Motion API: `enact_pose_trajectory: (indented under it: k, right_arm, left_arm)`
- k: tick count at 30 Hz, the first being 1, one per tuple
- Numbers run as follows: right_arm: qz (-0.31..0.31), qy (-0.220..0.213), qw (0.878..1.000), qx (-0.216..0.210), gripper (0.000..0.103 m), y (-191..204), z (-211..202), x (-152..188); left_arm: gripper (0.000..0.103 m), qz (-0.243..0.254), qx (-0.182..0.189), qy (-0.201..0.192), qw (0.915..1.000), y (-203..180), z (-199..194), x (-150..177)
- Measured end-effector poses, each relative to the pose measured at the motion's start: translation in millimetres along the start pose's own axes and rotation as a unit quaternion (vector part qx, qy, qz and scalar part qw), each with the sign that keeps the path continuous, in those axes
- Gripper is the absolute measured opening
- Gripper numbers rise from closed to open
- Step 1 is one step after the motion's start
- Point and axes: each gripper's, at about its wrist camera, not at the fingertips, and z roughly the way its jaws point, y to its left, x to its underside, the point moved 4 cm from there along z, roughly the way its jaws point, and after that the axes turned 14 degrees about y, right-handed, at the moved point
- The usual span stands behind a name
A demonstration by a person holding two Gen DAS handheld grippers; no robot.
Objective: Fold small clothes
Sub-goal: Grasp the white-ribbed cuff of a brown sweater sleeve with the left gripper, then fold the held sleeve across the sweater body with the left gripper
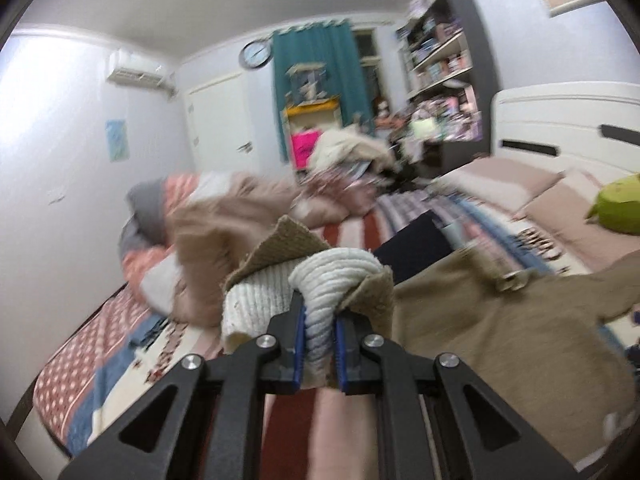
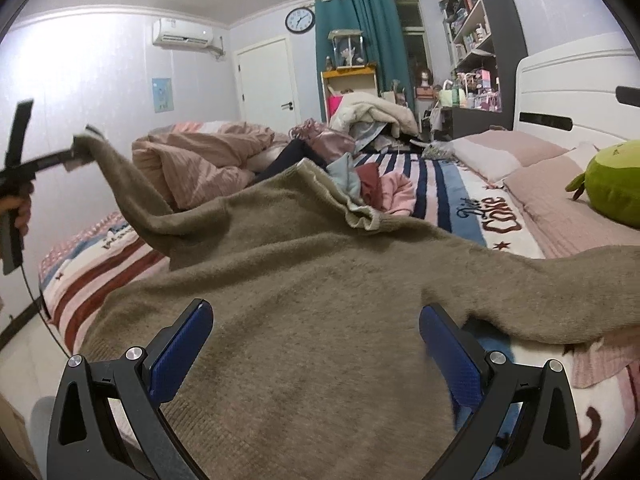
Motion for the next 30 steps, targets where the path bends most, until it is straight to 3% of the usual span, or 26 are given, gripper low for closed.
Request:
enact_pose_trajectory:
  k: [5,10,12,15,21,24,27,29,30]
  right_arm:
    - [0.014,-0.021,1.0,-0.007,0.103,-17.9,-20.7,2.7]
    - [0.034,-0.04,0.999,-0.014,0.103,-37.4,-36.5,7.1]
    - [0.049,-0.048,0.997,-0.017,0.103,-46.4,-40.9,8.6]
    - [0.062,-0.055,0.996,-0.023,0.103,-55.4,-43.6,11.1]
    - [0.067,-0.05,0.996,-0.036,0.103,-61.5,-39.7,13.1]
    - [0.065,-0.039,0.996,-0.042,0.103,-61.7,-32.2,15.2]
    - [0.06,-0.027,0.996,-0.052,0.103,-54.0,-19.6,15.7]
    - [0.053,-0.02,0.996,-0.075,0.103,-43.3,-11.0,13.8]
    - [0.048,-0.012,0.995,-0.089,0.103,-36.3,-5.3,11.7]
  left_arm:
    - [0.009,0.031,0.025,-0.021,0.999,-67.9,-37.2,-24.8]
    - [0.01,0.067,0.065,0.008,0.9956,-135.8,-39.4,-18.5]
    - [0.01,0.085,0.074,0.032,0.9931,-162.8,-25.9,-2.1]
    - [0.01,0.072,0.125,0.077,0.9865,-195.3,-5.4,26.5]
    - [0.013,0.034,0.173,0.156,0.9719,-232.4,36.2,90.3]
    - [0.023,0.028,0.188,0.164,0.9679,-236.6,41.0,105.9]
    - [0.044,0.026,0.206,0.154,0.9661,-227.7,27.8,111.7]
    - [0.064,0.017,0.211,0.135,0.9679,-211.6,14.5,113.6]
    - [0.065,0.009,0.21,0.123,0.97,-201.2,6.6,112.4]
